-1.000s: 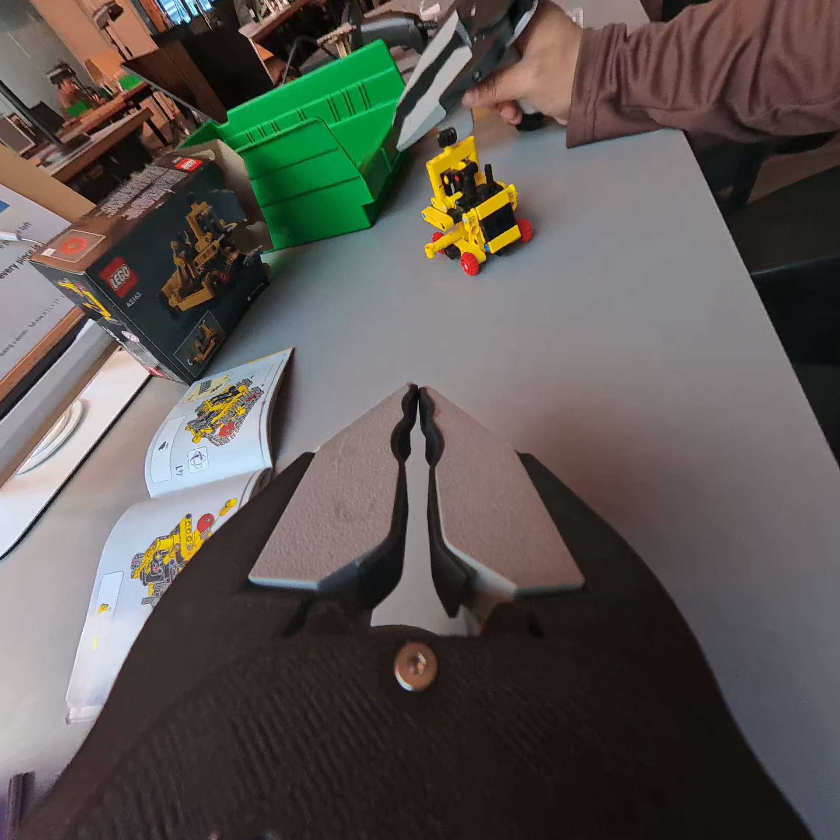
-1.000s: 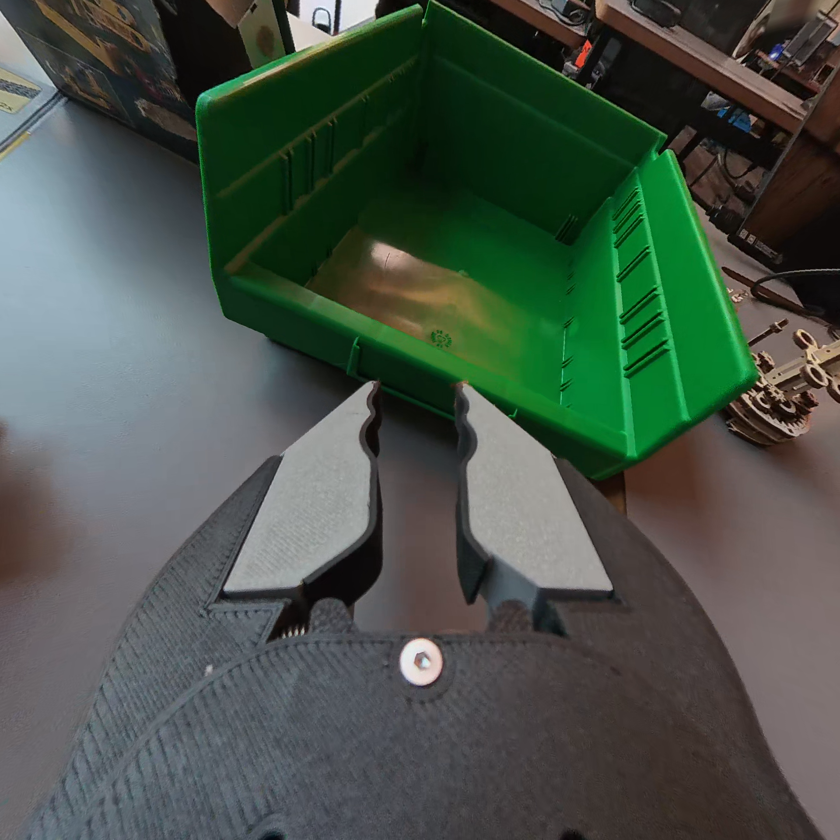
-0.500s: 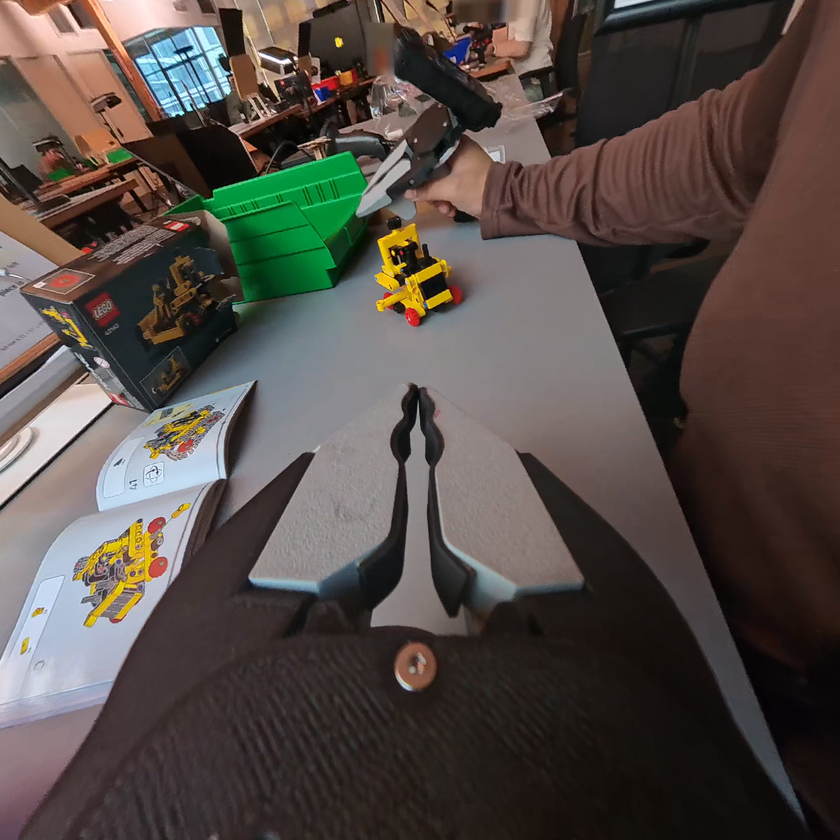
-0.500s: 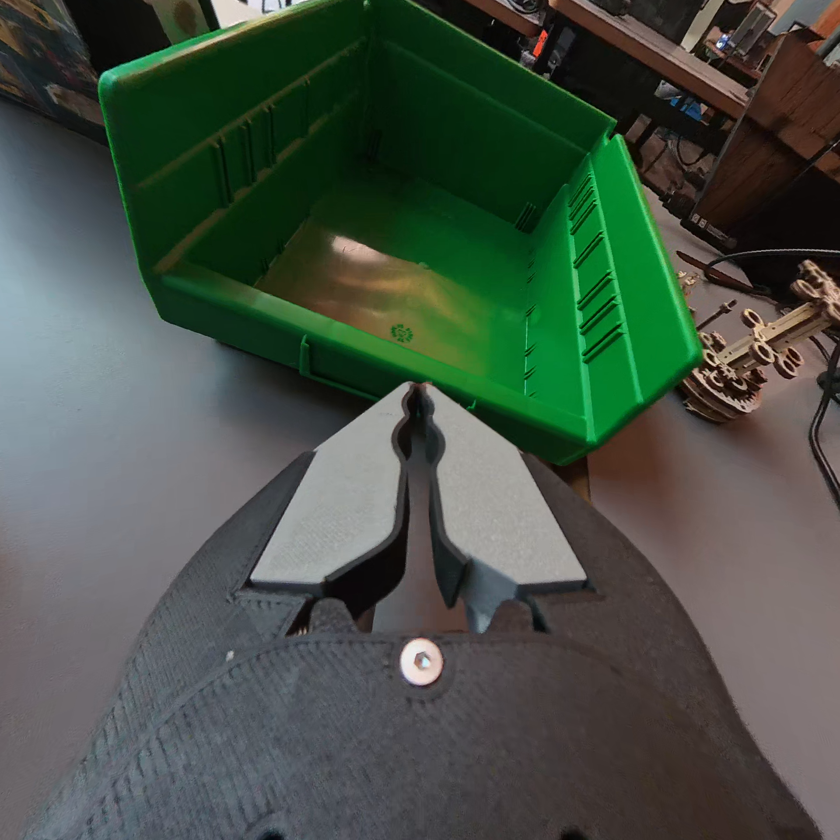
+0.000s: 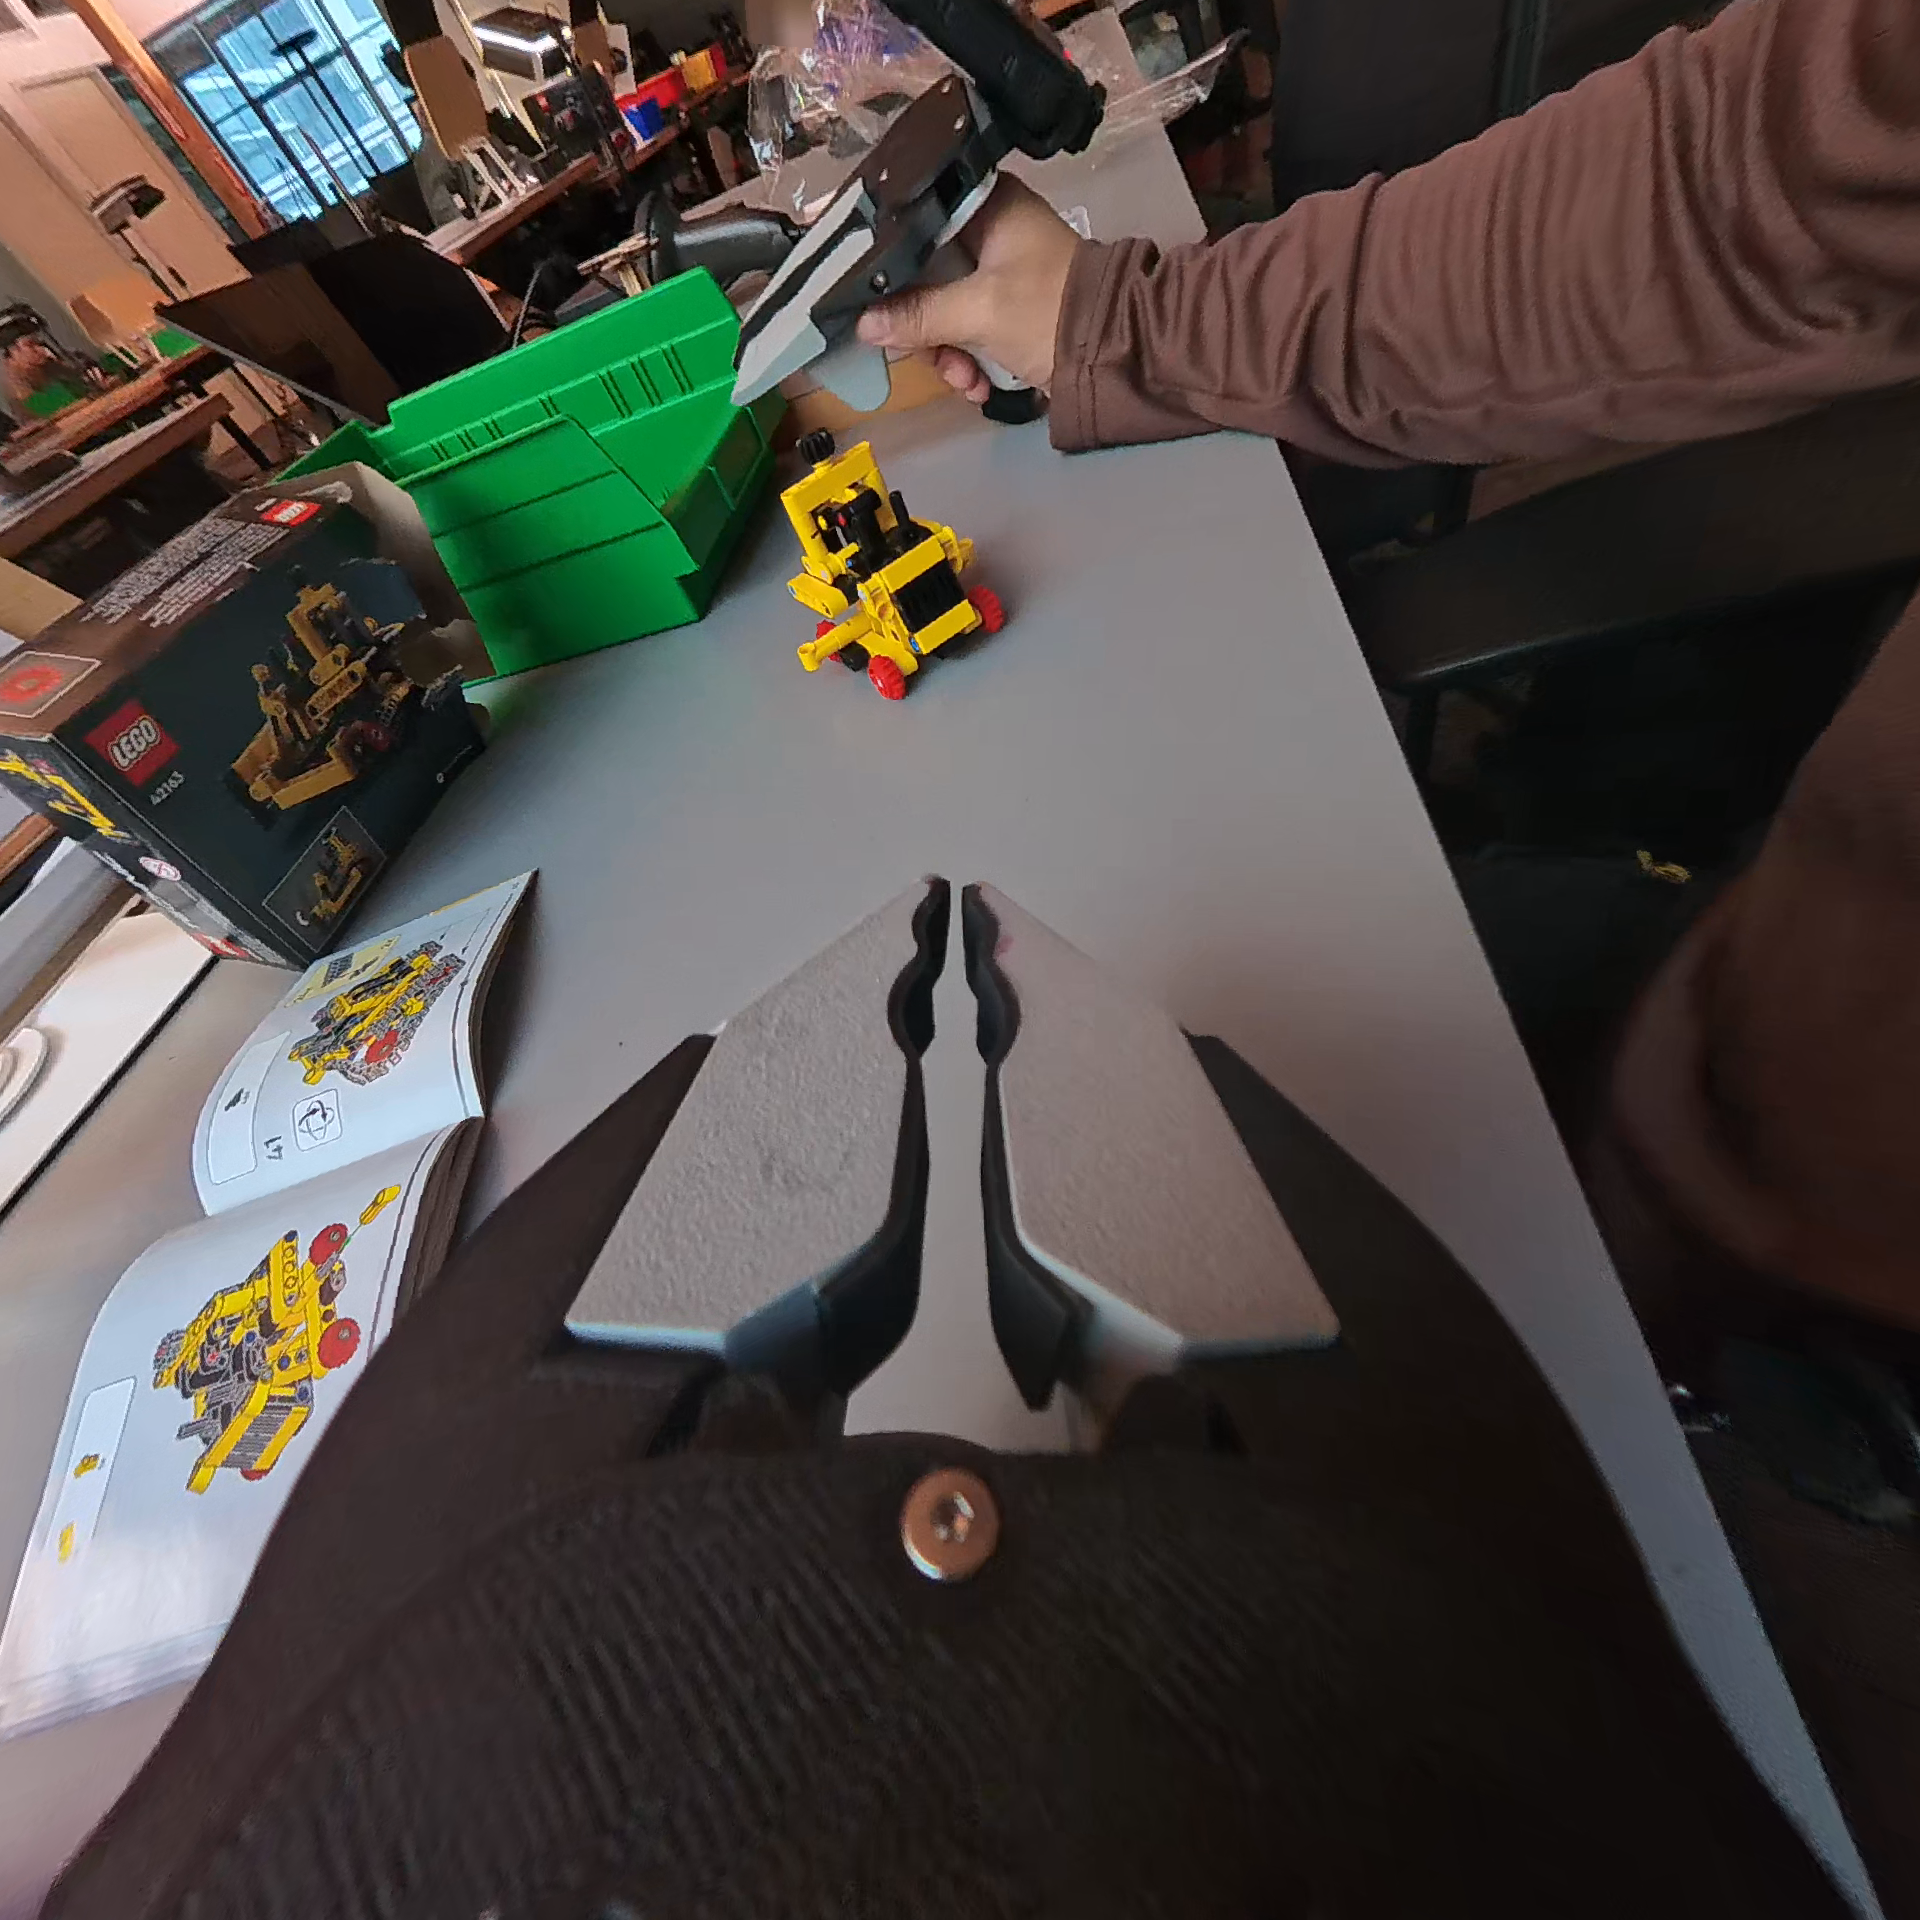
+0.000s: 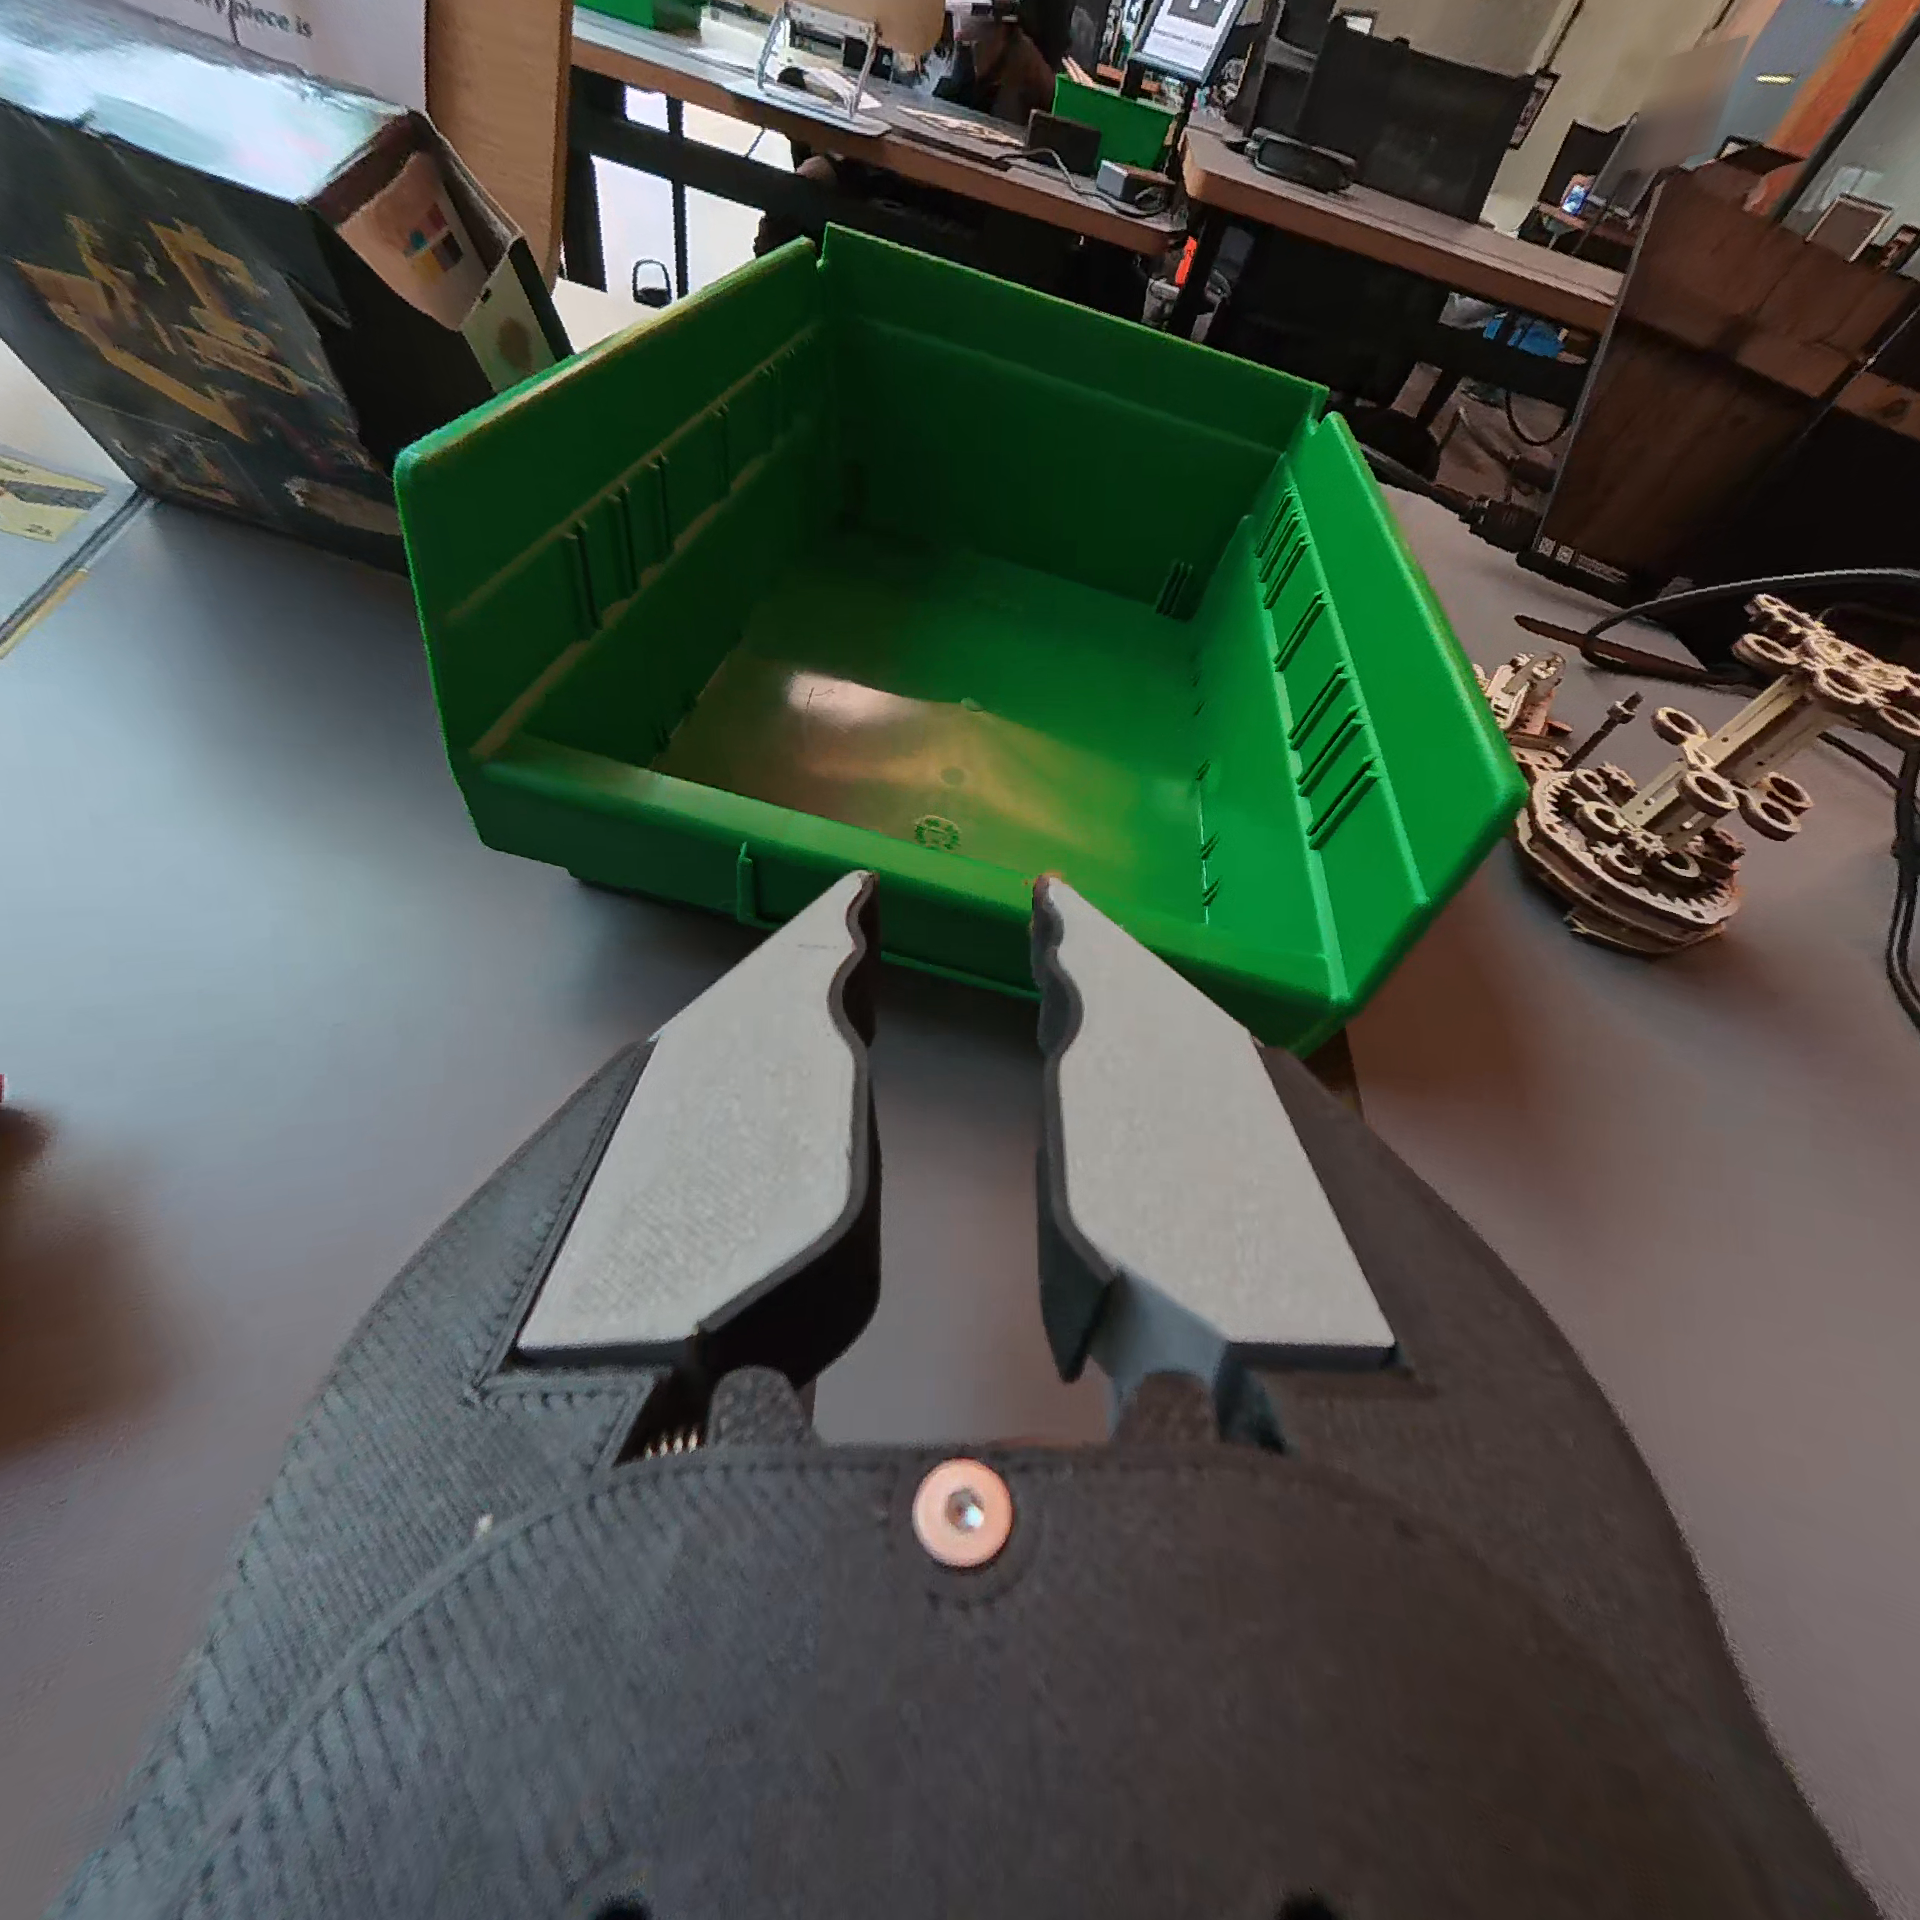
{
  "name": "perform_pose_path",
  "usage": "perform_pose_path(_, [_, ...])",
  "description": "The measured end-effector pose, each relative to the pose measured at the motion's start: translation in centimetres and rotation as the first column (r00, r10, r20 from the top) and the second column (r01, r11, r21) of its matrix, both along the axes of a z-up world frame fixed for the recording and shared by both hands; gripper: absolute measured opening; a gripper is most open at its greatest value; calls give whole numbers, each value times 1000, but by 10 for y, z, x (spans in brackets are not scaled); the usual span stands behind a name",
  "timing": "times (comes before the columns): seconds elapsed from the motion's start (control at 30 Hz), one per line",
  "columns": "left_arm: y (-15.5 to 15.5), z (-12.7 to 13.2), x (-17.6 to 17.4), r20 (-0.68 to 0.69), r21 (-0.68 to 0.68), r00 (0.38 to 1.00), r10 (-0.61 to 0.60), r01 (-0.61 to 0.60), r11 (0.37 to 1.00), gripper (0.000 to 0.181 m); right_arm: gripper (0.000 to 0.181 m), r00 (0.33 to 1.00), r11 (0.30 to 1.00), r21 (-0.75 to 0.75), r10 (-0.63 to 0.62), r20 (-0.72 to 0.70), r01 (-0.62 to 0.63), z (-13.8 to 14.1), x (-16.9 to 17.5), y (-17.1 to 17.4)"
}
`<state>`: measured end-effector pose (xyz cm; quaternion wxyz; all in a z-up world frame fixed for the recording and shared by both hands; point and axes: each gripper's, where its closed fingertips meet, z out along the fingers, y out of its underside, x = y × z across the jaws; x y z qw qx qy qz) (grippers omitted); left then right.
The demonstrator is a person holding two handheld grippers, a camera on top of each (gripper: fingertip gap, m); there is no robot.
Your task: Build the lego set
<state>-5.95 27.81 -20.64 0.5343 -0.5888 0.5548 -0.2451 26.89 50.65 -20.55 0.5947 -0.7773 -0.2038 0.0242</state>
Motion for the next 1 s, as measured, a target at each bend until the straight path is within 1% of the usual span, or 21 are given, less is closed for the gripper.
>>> perform_pose_path(0.13, [0, 2, 0, 11, -5, 1000, -8, 9, 1000, 0, 25, 1000, 1000, 9, 5, -13, -5, 3, -2, -2])
perform_pose_path(0.23, [8, 7, -5, 43, 12, 999, 11, -11, 1000, 0, 25, 1000, 1000, 6, 8, -18, -8, 2, -2, -1])
perform_pose_path(0.27, [11, 8, -7, 51, 3, 999, 16, -16, 1000, 0, 25, 1000, 1000, 6, 8, -20, -8, 3, -1, -1])
perform_pose_path(0.37, [13, 9, -8, 84, -80, 996, -3, 10, 997, 0, 25, 1000, 1000, 11, 2, -23, -2, 3, 2, 1])
perform_pose_path(0.47, [11, 12, -9, 111, -112, 993, -26, 39, 993, 0, 25, 999, 1000, 5, -10, -34, 10, 3, 7, 7])
perform_pose_path(0.63, [3, 7, -5, 76, -107, 993, -87, 95, 990, 0, 26, 999, 1000, -18, -12, -49, 11, 0, 11, 11])
perform_pose_path(0.83, [8, 12, -8, 132, -182, 988, -79, 102, 978, 0, 26, 999, 1000, -22, -18, -43, 17, -1, 12, 11])
perform_pose_path(1.0, [9, 6, -4, 85, -190, 993, -76, 91, 978, 2, 26, 999, 1000, -17, -24, -38, 24, -1, 13, 11])
